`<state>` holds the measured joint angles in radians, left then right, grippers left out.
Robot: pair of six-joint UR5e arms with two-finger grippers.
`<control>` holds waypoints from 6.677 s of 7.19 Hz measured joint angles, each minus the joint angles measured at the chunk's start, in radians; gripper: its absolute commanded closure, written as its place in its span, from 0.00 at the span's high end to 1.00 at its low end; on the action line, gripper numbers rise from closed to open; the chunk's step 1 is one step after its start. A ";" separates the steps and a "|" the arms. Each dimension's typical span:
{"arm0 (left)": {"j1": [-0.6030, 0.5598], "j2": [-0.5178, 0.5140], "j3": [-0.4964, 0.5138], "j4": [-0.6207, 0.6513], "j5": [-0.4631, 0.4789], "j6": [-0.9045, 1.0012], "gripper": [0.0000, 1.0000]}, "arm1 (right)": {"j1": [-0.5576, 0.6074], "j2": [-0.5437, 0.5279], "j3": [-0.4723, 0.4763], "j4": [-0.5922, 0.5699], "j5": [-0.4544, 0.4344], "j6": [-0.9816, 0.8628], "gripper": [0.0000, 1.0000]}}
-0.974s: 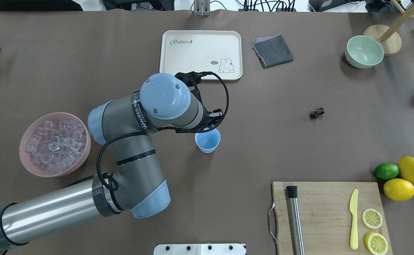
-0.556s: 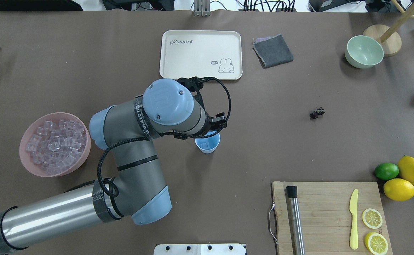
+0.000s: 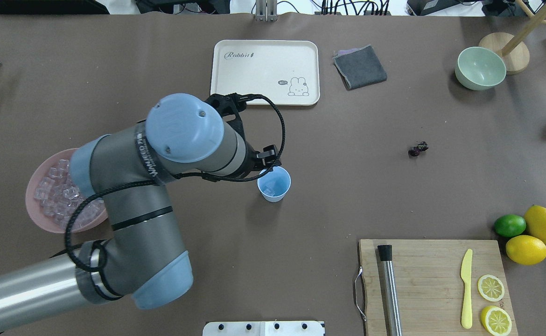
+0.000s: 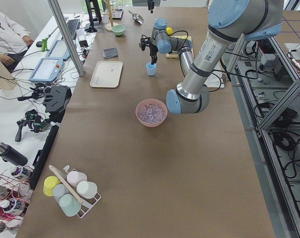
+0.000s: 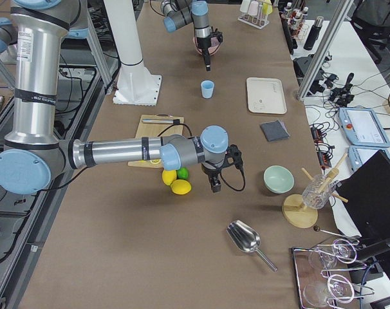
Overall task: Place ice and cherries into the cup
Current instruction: 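Move the left gripper back over the pink ice bowl, then grasp another ice cube from the bowl with the left gripper, then carry the ice cube with the left gripper and drop it into the cup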
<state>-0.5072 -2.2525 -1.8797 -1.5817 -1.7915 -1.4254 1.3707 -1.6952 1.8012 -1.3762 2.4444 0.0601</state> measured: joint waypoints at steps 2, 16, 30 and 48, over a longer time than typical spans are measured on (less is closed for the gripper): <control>-0.078 0.175 -0.123 0.025 -0.026 0.204 0.83 | -0.006 0.029 0.002 0.001 -0.003 0.046 0.99; -0.180 0.783 -0.086 -0.503 -0.089 0.502 0.59 | -0.021 0.023 0.016 0.000 0.001 0.060 0.99; -0.200 0.742 -0.207 -0.463 -0.162 0.423 0.00 | -0.021 0.020 0.017 0.000 0.027 0.061 0.99; 0.060 -0.057 0.204 -0.246 0.035 0.067 0.77 | -0.012 -0.031 0.046 0.000 0.024 0.057 0.99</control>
<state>-0.4474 -2.3090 -1.6758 -1.8274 -1.7564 -1.3583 1.3592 -1.7264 1.8470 -1.3760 2.4682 0.1172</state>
